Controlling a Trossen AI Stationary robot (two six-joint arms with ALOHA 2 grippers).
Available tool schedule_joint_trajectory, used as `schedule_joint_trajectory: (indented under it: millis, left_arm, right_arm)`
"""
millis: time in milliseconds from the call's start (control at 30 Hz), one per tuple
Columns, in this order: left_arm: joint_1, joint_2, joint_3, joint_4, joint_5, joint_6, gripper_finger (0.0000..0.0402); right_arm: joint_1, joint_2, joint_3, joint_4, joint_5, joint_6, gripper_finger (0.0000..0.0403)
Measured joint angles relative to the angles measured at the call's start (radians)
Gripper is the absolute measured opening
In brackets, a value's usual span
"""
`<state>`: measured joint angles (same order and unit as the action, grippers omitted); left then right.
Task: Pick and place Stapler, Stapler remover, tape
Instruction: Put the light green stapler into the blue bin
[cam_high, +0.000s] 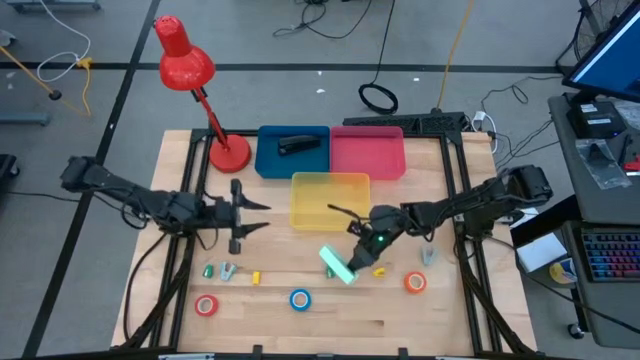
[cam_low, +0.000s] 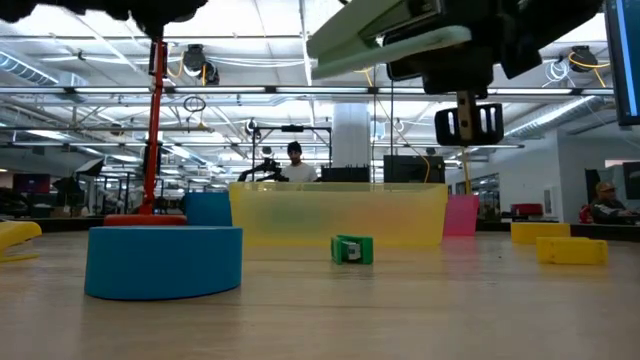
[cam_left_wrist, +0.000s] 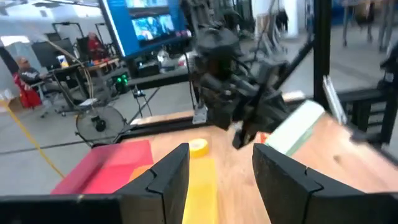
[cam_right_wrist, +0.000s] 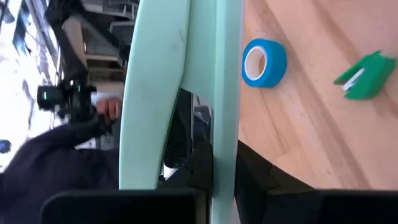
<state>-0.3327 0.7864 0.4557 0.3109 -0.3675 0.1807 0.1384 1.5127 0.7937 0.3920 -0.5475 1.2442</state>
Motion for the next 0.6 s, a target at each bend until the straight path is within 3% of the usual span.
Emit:
schedule_joint_trajectory:
  millis: [433, 600]
  left_arm:
    - [-0.017, 0.429, 0.385, -0.253, 0.001, 0.16, 0.0175]
    - [-0.015, 0.561, 0.497, -0.316, 0.058, 0.208, 0.0175]
  right_arm:
    - [-0.062, 0.0, 0.0, 0.038, -0.075, 0.028, 0.0027]
    - [-0.06, 0.0, 0.0, 0.038, -0.09, 0.028, 0.0027]
